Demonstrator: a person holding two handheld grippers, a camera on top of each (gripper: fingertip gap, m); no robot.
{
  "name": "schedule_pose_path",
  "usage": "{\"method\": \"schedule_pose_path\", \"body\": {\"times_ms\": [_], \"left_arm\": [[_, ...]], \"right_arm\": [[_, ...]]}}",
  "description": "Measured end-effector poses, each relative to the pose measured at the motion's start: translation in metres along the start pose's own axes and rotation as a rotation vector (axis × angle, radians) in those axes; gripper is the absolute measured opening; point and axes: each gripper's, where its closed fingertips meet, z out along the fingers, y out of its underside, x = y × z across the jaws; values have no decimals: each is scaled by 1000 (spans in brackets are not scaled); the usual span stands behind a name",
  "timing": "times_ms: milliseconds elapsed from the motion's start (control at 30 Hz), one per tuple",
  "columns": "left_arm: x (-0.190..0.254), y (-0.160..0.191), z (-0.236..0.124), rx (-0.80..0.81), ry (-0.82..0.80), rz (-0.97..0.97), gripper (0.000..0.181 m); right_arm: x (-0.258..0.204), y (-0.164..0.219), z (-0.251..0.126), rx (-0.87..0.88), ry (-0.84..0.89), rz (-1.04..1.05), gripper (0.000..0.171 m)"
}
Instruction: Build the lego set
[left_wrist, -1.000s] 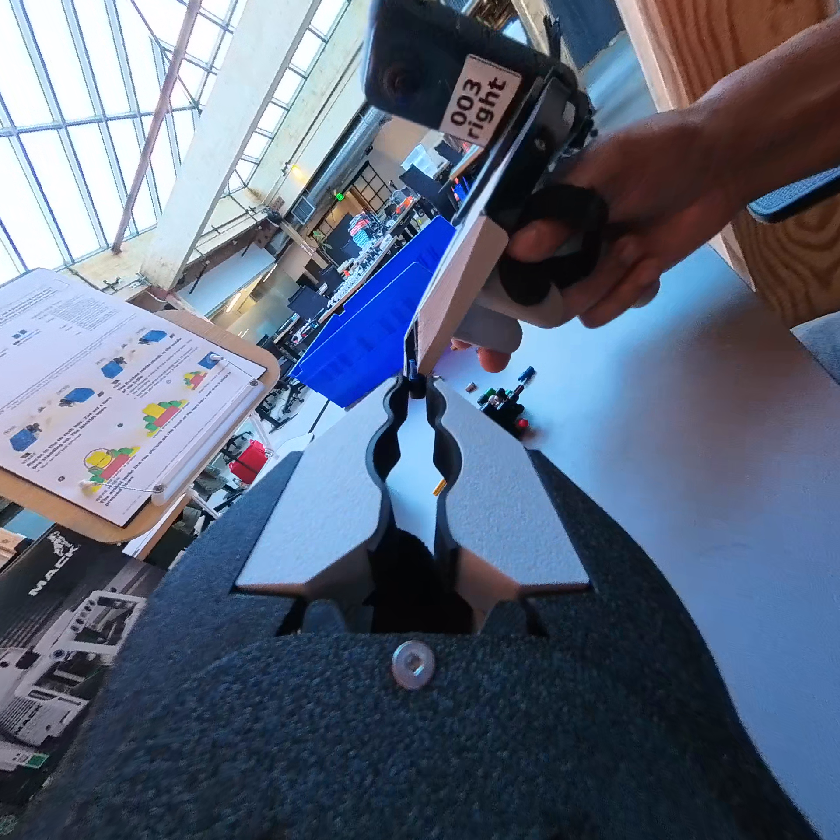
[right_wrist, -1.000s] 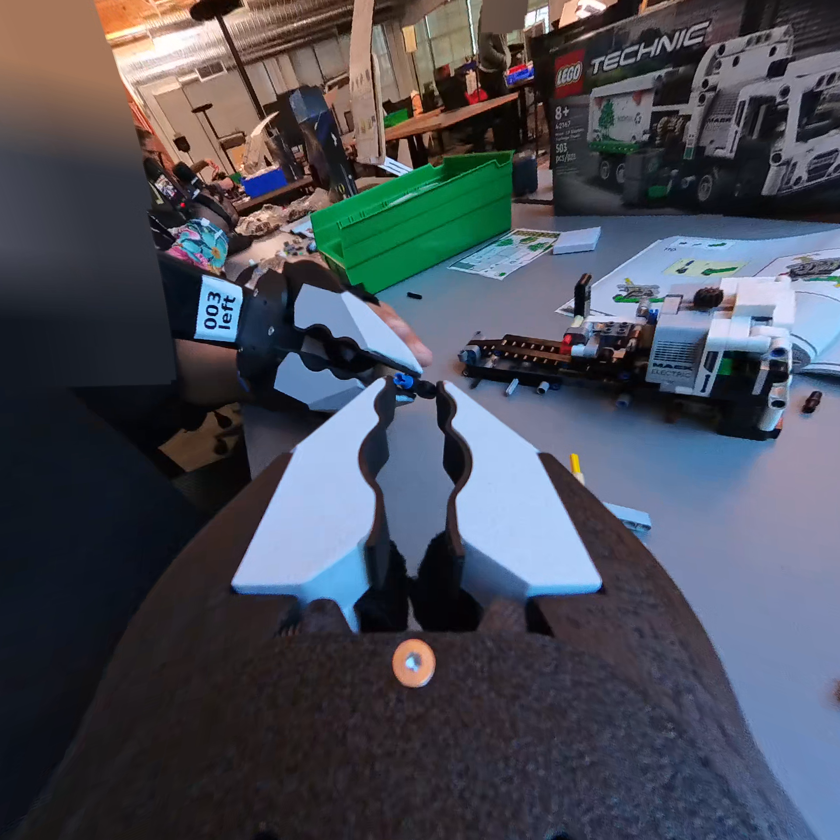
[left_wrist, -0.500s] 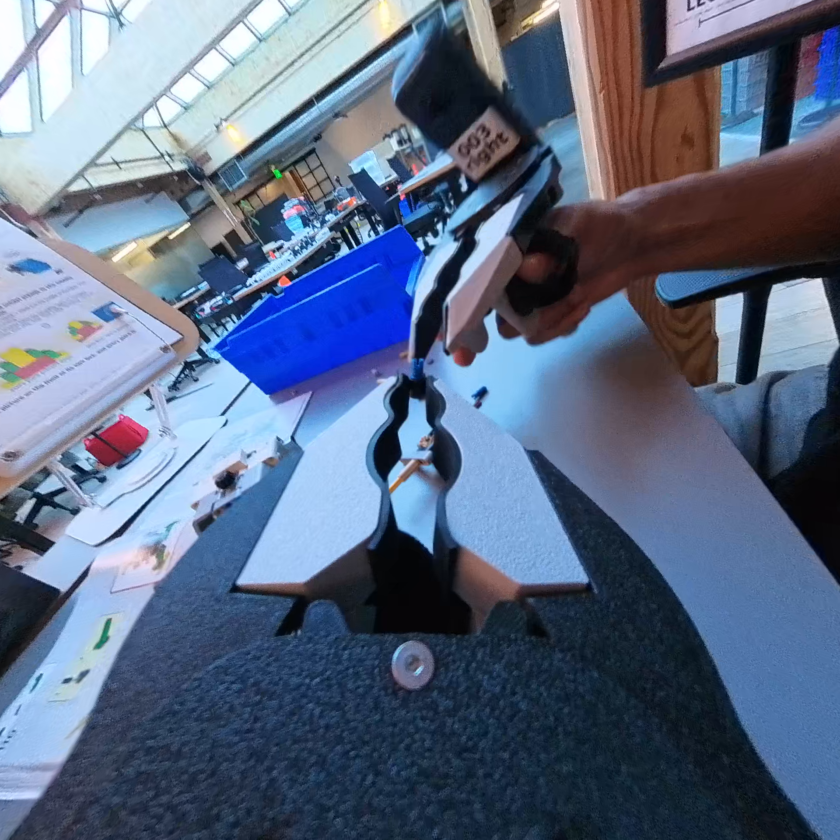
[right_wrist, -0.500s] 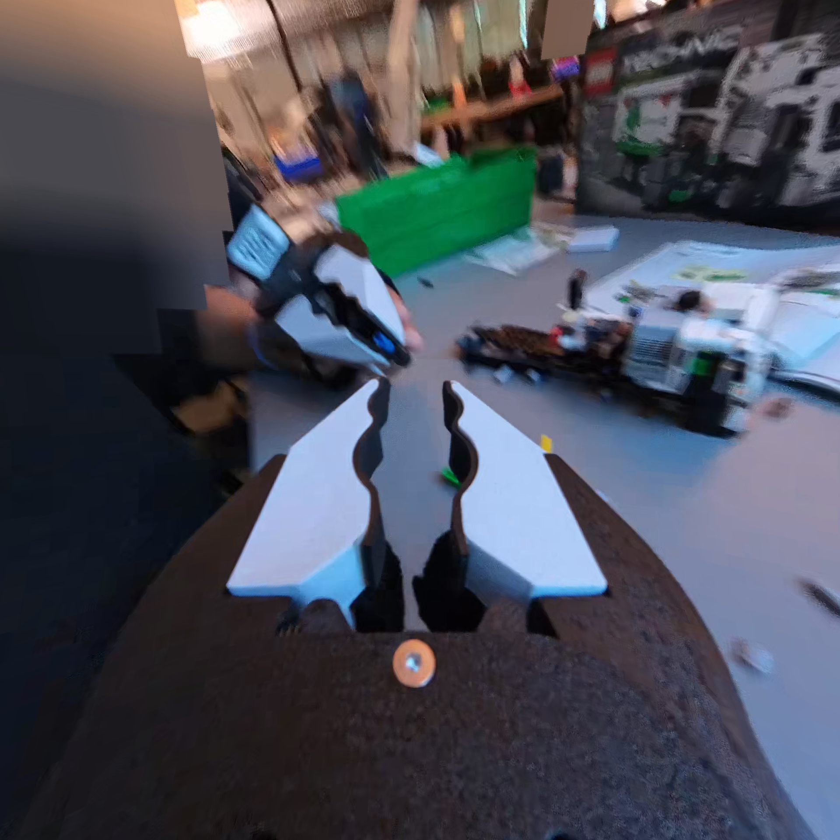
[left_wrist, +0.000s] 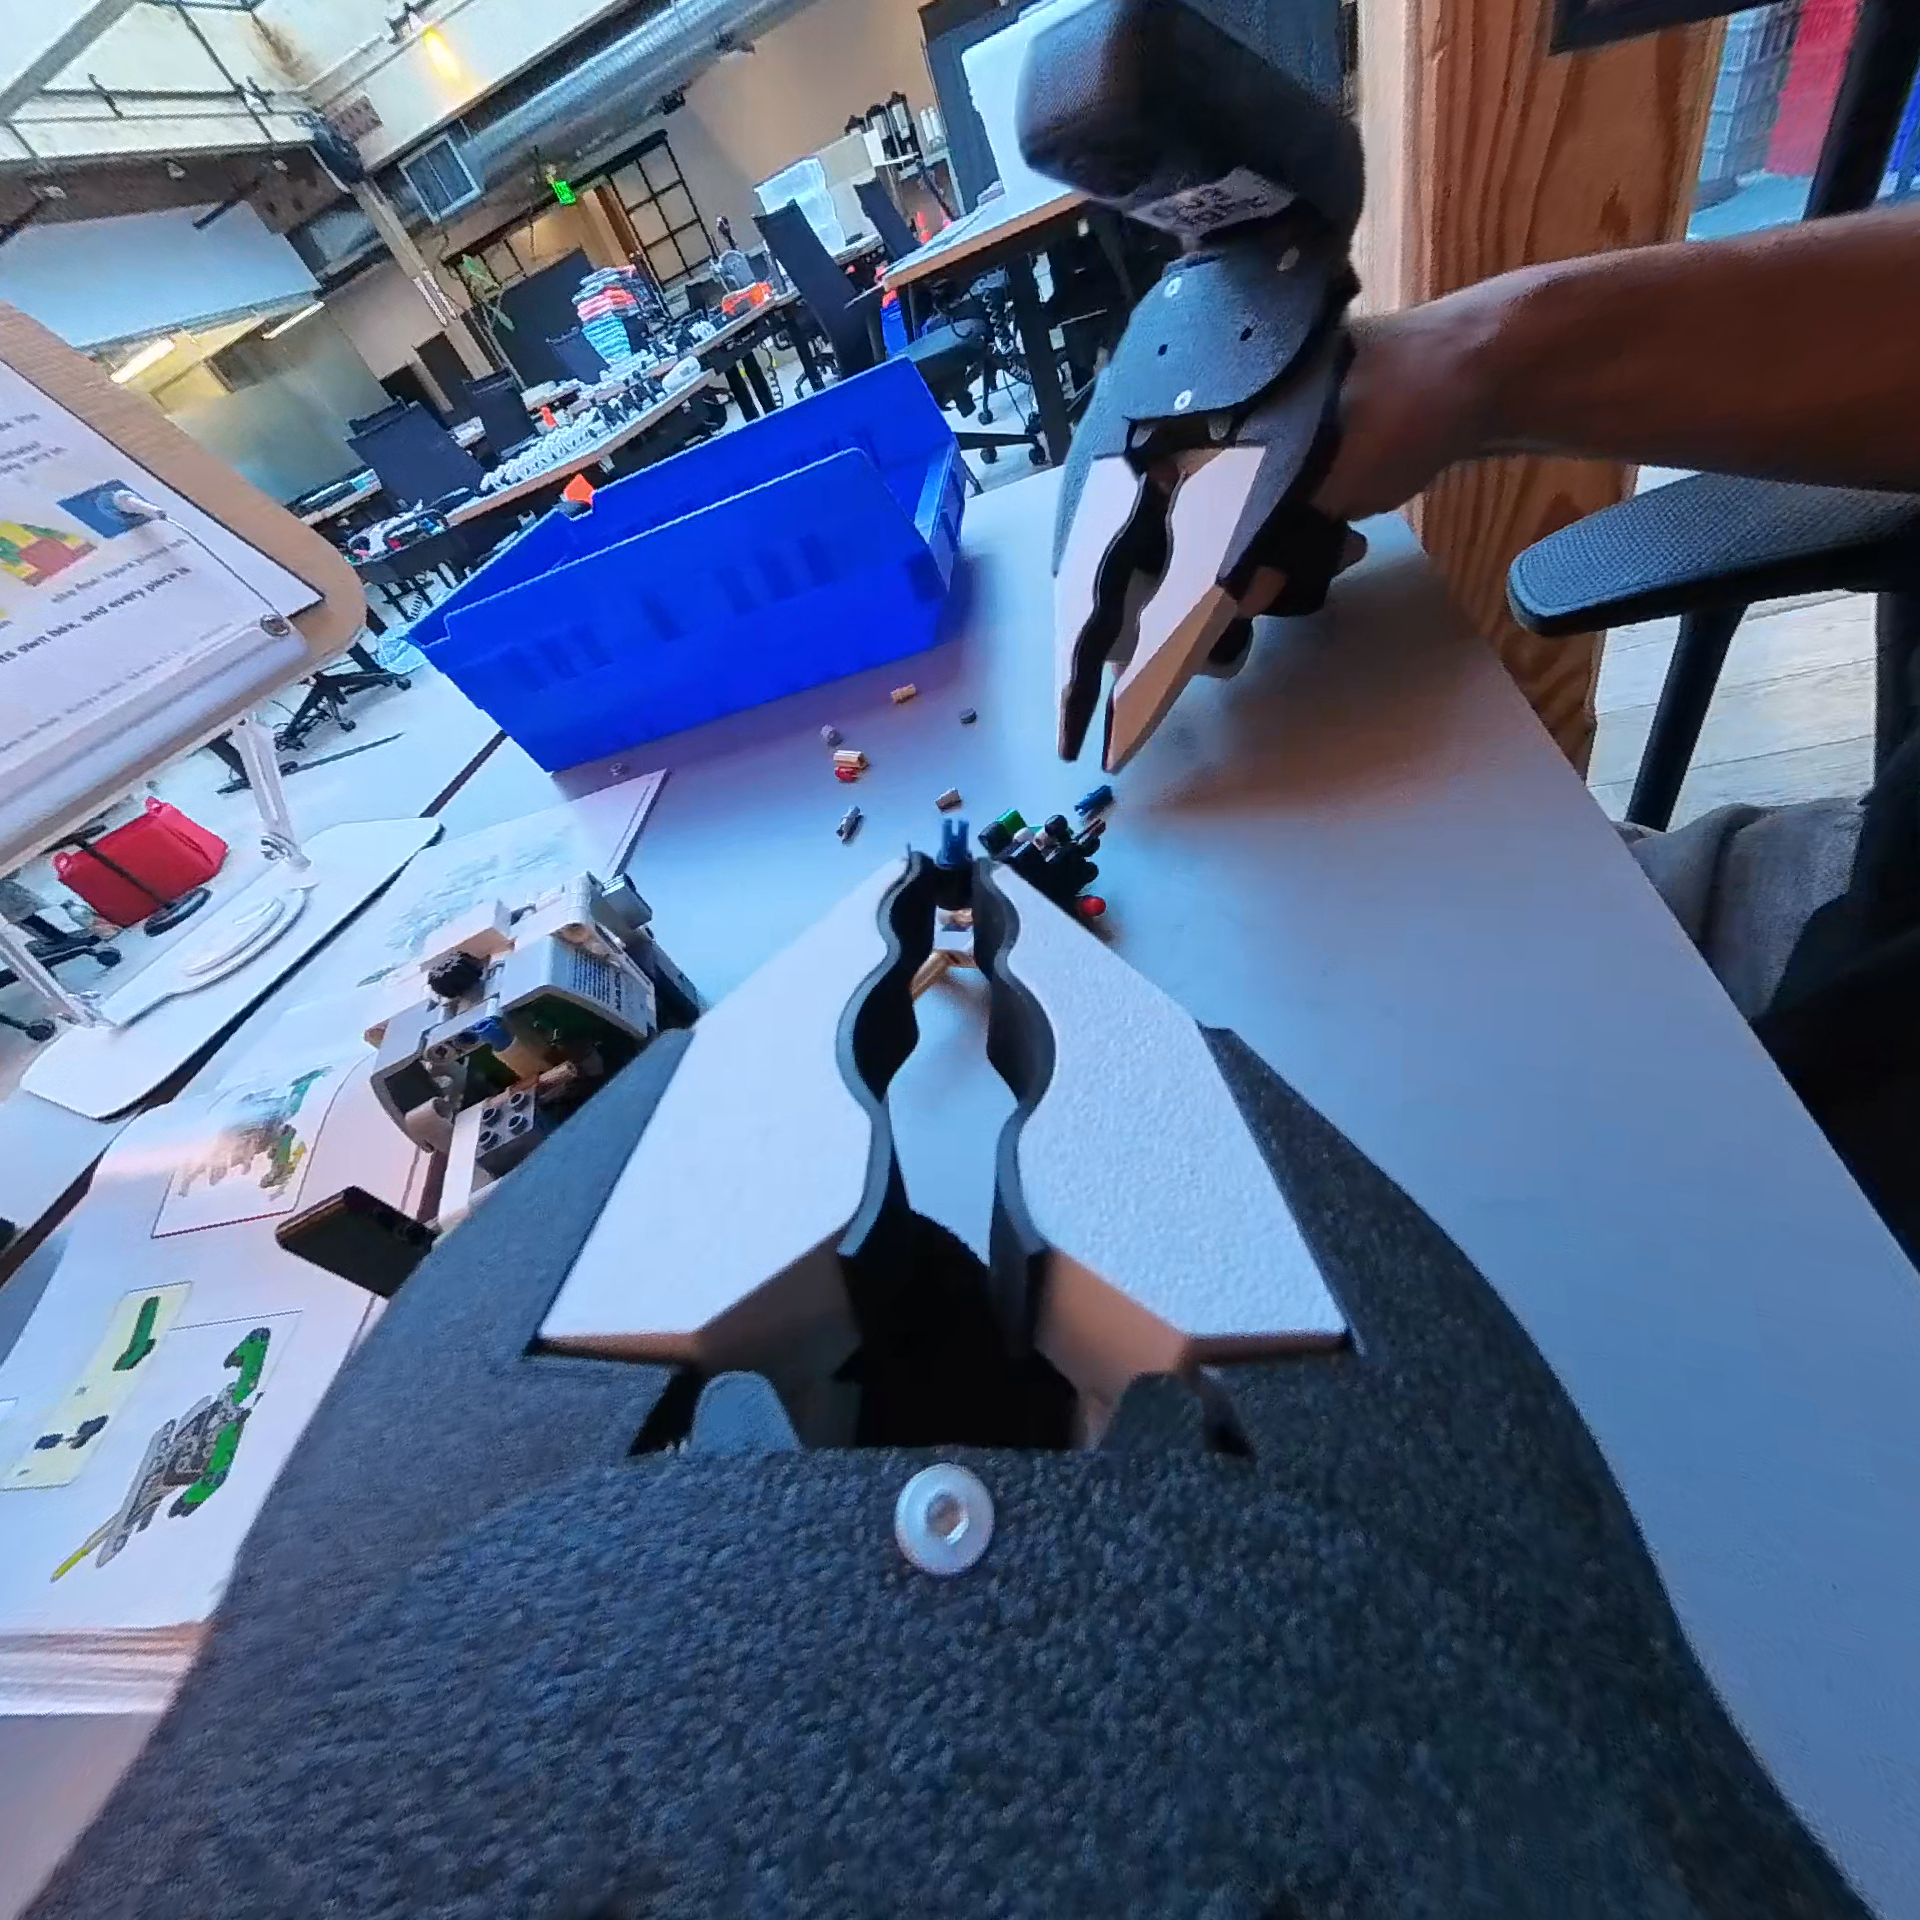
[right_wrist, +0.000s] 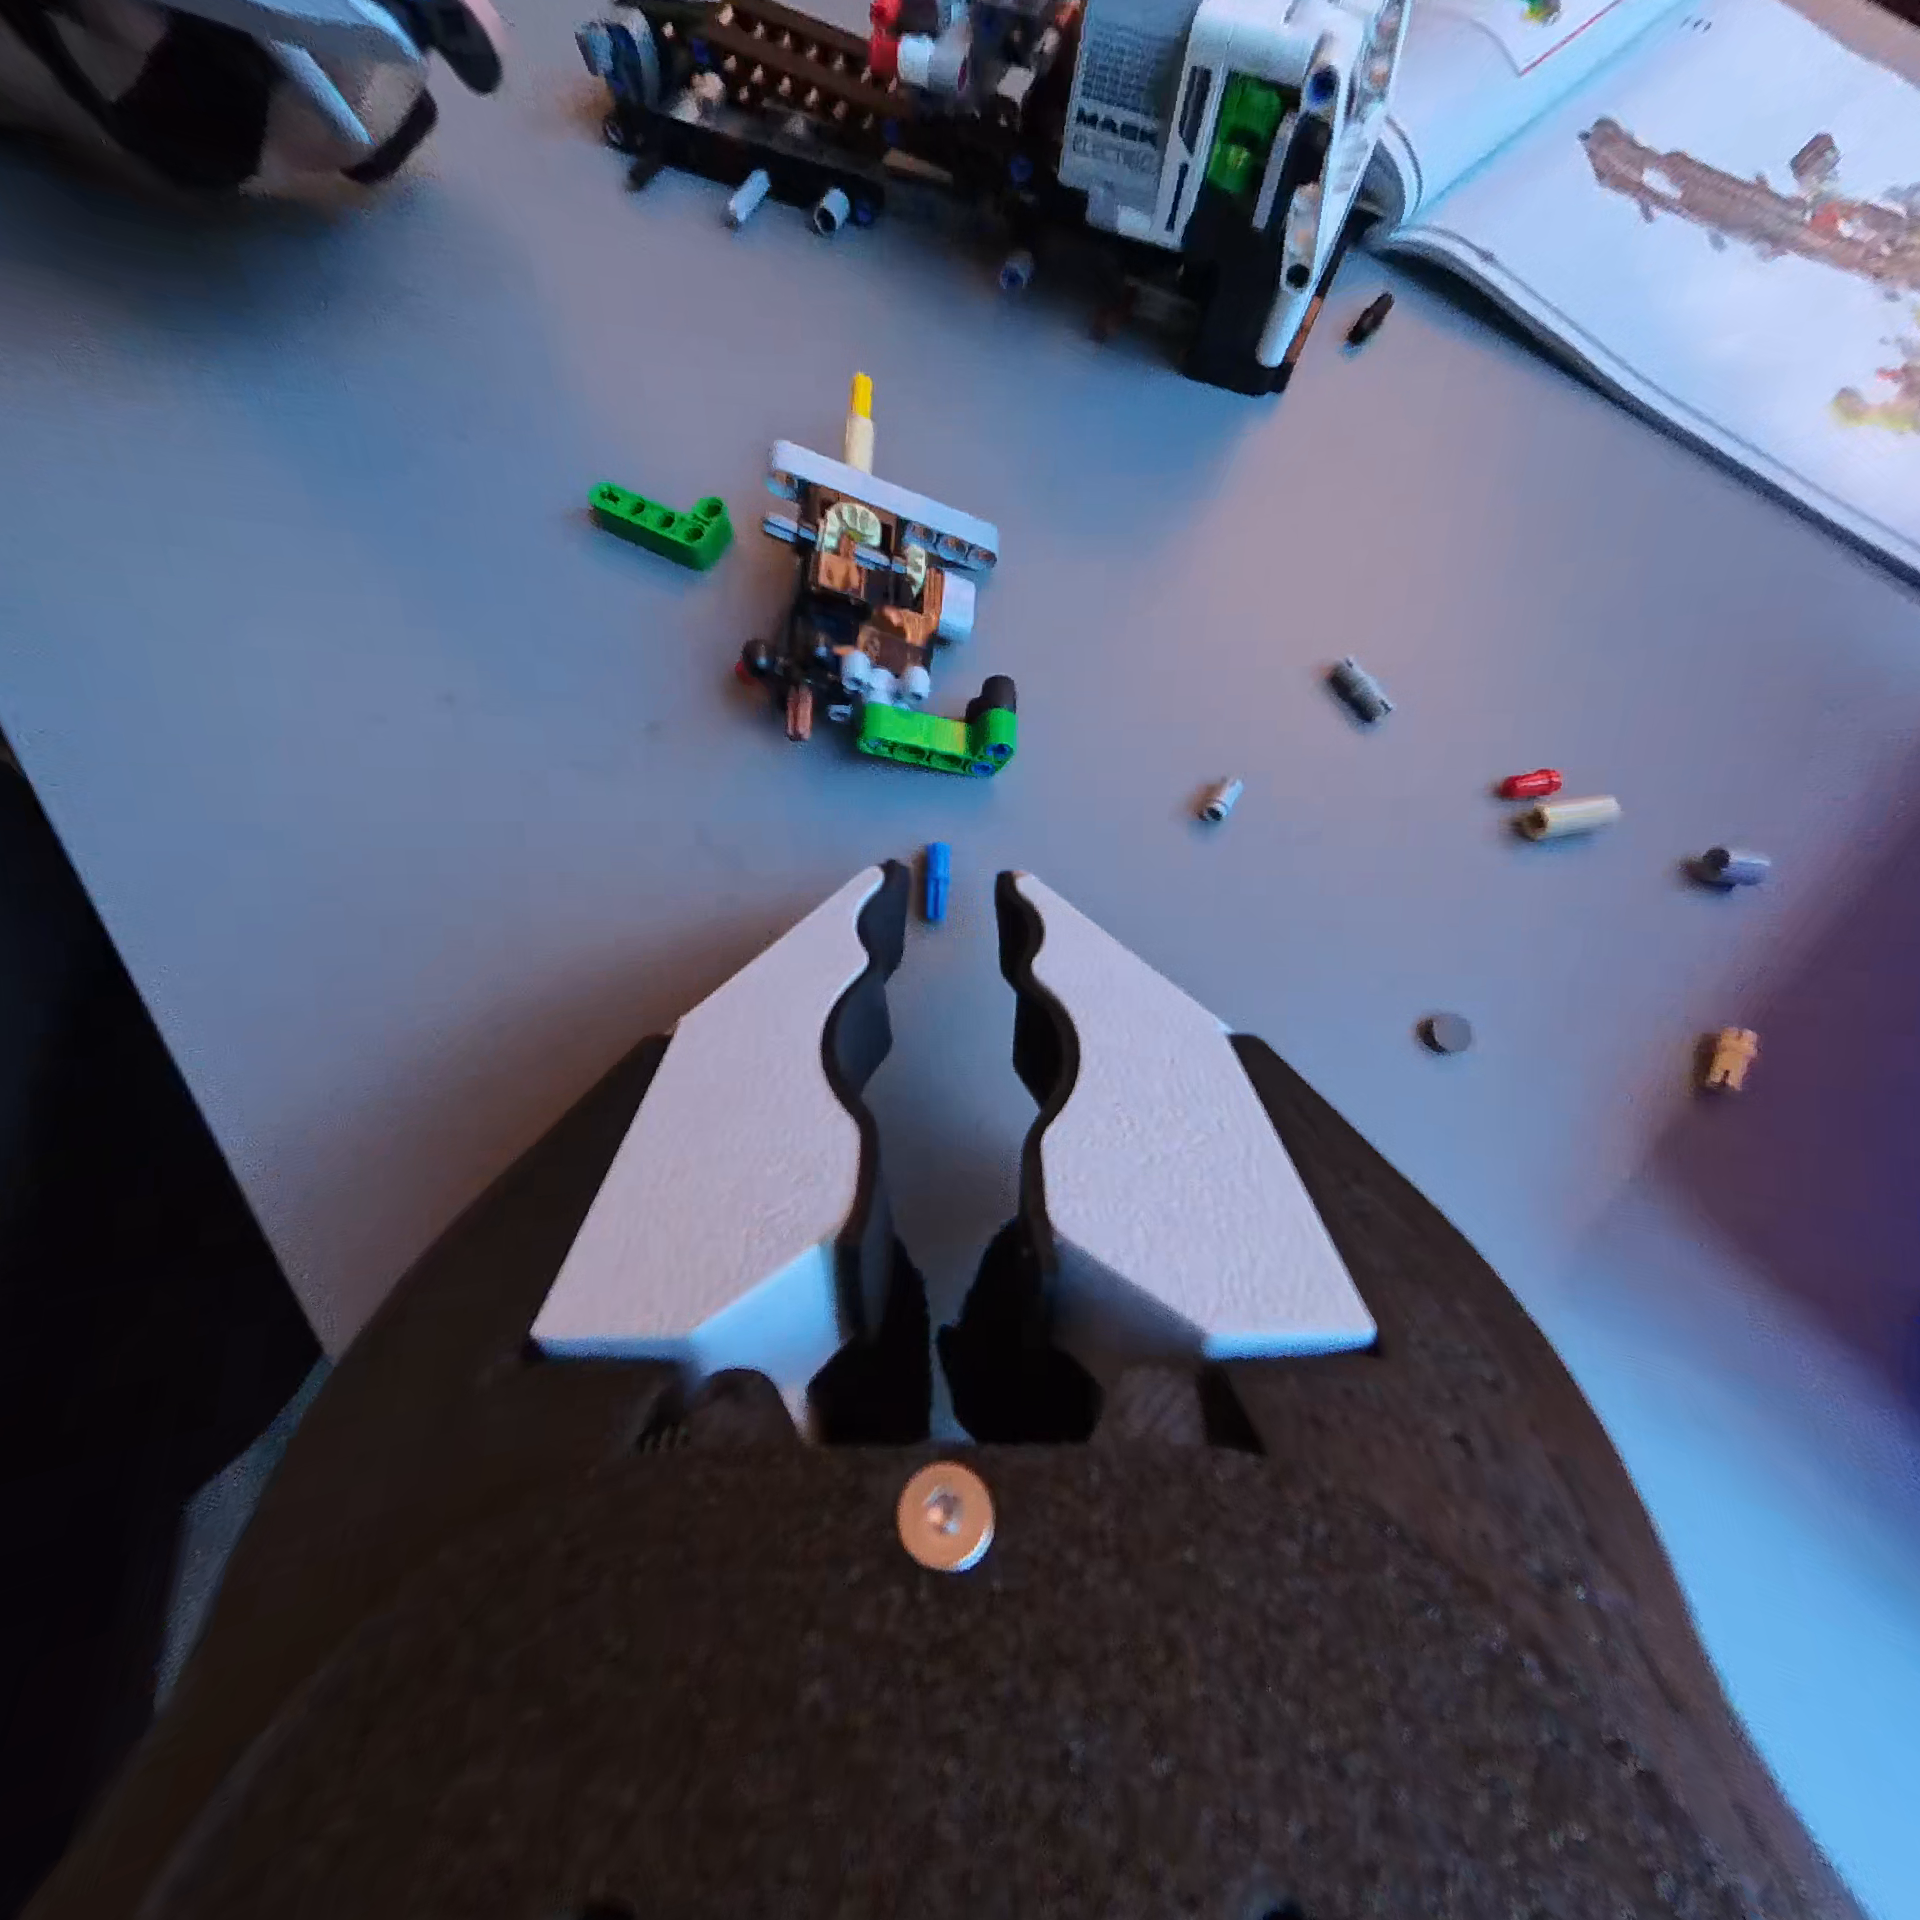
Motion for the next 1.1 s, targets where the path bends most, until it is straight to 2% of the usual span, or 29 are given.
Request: {"method": "schedule_pose_path", "body": {"times_ms": [200,367,567,733,767,833,867,967,1033,1100], "left_arm": [[2,3,2,-11,16,-3,5],[2,4,2,-12,24,-4,5],[6,4,3,-18,34,20,4],[7,3,3,-8,40,11,4],[6,1,2,2,43,-4,4],[5,-7,1,49,61,-73,4],[5,-13,0,85,78,-129,4],[1,-32,-2,207,144,-338,5],[-3,-43,-3,292,189,-483,4],[-6,-49,-5,349,227,-613,4]], "right_arm": [[-5,4,4,-74,-11,-65,12],[-4,1,10,-59,-34,-48,11],[-3,5,15,-161,-36,-102,9],[-4,1,15,-157,-69,-99,4],[-5,-9,14,-102,-73,-90,3],[-11,-50,5,114,-94,-27,3],[-16,-78,-3,273,-118,42,3],[-40,-149,-27,757,-333,316,3],[-48,-164,-20,870,-428,475,3],[-51,-171,-17,949,-453,521,3]]}}
